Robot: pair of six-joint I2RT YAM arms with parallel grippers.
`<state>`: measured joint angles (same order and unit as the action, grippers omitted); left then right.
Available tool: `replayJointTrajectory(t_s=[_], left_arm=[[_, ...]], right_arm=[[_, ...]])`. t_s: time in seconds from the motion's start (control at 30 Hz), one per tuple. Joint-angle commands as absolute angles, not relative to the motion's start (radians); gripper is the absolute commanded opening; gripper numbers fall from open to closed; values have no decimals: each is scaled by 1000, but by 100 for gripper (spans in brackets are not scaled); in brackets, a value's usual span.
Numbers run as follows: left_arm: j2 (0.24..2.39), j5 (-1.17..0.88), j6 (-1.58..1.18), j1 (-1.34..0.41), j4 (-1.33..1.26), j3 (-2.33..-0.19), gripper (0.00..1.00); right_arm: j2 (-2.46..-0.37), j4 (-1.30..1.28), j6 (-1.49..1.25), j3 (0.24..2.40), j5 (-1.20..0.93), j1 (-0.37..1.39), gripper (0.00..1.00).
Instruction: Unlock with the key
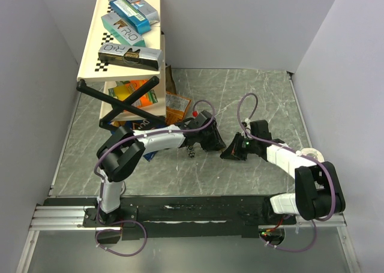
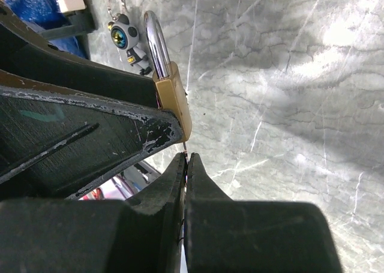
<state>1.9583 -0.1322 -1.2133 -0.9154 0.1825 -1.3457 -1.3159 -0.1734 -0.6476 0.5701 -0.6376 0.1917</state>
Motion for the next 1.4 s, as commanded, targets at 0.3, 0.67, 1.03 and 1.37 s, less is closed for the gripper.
replayJointTrajectory(t_s=[0.3, 0.67, 1.03, 1.37], left_arm=[[1799, -502, -1298, -1046, 199, -1332, 1], [1790, -486, -1298, -1037, 271, -1342, 1], [1821, -400, -1200, -1000, 406, -1382, 1], [1878, -367, -1138, -971, 448, -1403, 1]], right_arm=[[-1190, 98, -625, 637, -440, 155, 0], [-1085, -32, -520, 632, -471, 153, 0], [-838, -334, -431, 528, -644, 153, 0], [-733, -411, -405, 419, -676, 155, 0]])
